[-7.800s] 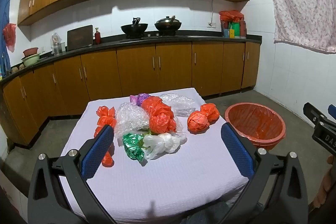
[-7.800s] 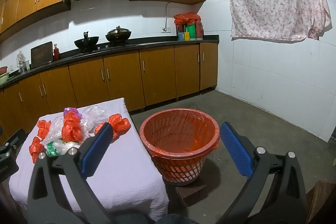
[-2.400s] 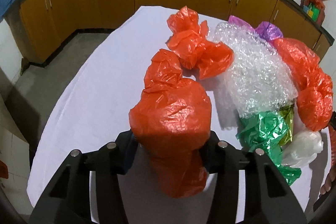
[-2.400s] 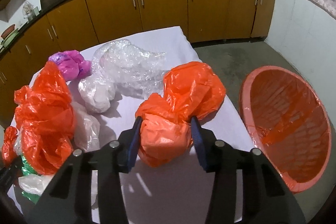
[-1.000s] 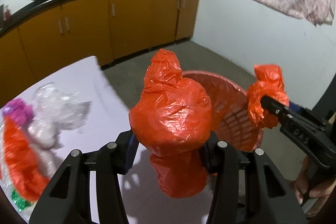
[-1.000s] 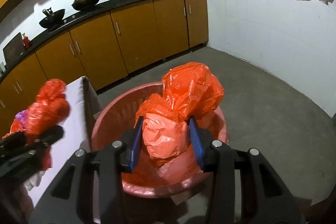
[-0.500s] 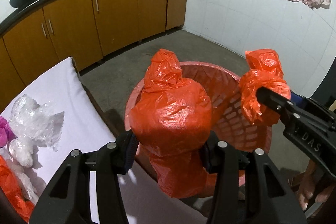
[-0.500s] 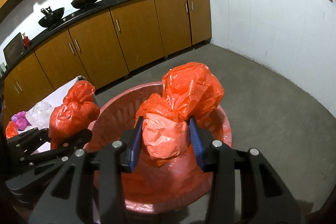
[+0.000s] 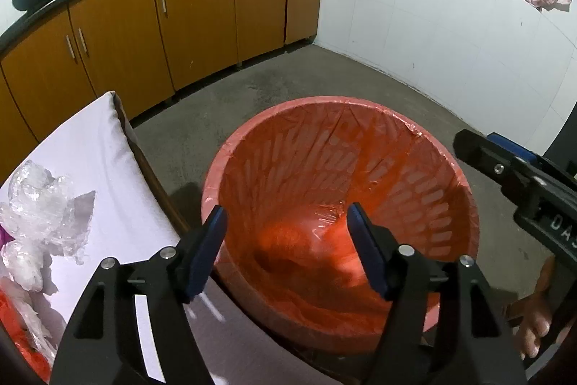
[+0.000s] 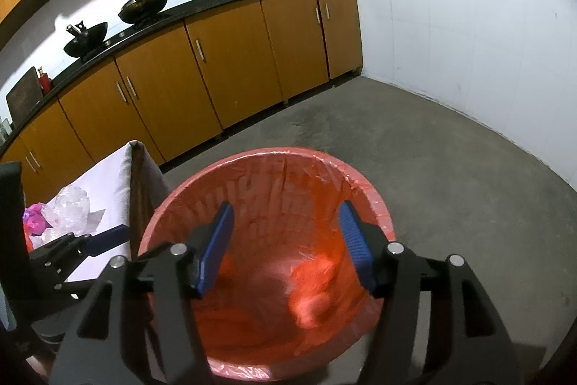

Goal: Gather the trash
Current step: 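Carry both red bags over the orange basket and open both tools, then grasp a red bag with the left tool while the right tool grasps another red bag, then carry both red bags over the orange basket and open both tools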

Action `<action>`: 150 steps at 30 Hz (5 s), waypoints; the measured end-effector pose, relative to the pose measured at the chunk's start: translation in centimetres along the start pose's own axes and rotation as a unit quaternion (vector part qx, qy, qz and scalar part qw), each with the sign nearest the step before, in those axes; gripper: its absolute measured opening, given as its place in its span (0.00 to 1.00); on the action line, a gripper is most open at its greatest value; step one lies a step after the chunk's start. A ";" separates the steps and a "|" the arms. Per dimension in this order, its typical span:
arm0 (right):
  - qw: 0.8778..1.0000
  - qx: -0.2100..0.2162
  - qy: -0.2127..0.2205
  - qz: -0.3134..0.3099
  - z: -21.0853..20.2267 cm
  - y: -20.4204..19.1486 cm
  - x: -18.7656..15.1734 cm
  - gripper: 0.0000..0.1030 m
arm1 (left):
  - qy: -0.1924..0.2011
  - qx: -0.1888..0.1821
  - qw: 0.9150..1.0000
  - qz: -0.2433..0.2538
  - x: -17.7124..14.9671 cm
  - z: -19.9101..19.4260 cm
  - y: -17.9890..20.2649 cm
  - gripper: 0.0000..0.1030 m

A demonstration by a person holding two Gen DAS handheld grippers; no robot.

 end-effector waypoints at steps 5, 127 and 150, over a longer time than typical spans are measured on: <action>1.000 -0.006 0.002 0.006 -0.3 0.6 0.1 0.59 | 0.001 0.005 1.000 -0.018 0.0 -0.5 -0.8 0.71; 0.970 0.181 0.004 -0.162 -4.8 -26.4 -3.4 0.30 | 0.103 0.184 0.955 -0.207 -9.6 -18.3 -26.1 0.40; 0.993 0.078 0.035 -0.083 -5.3 -12.5 -1.3 0.30 | 0.092 0.089 0.981 -0.144 -4.5 -12.9 -15.4 0.40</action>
Point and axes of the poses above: each gripper's, at about its wrist camera, not at the fingertips, and z roughly the way its jaws point, y to its right, x to its top, the point moved 4 cm from there along z, roughly the way its jaws point, and after that the axes turned 6 degrees about x, right-handed, at the moved point
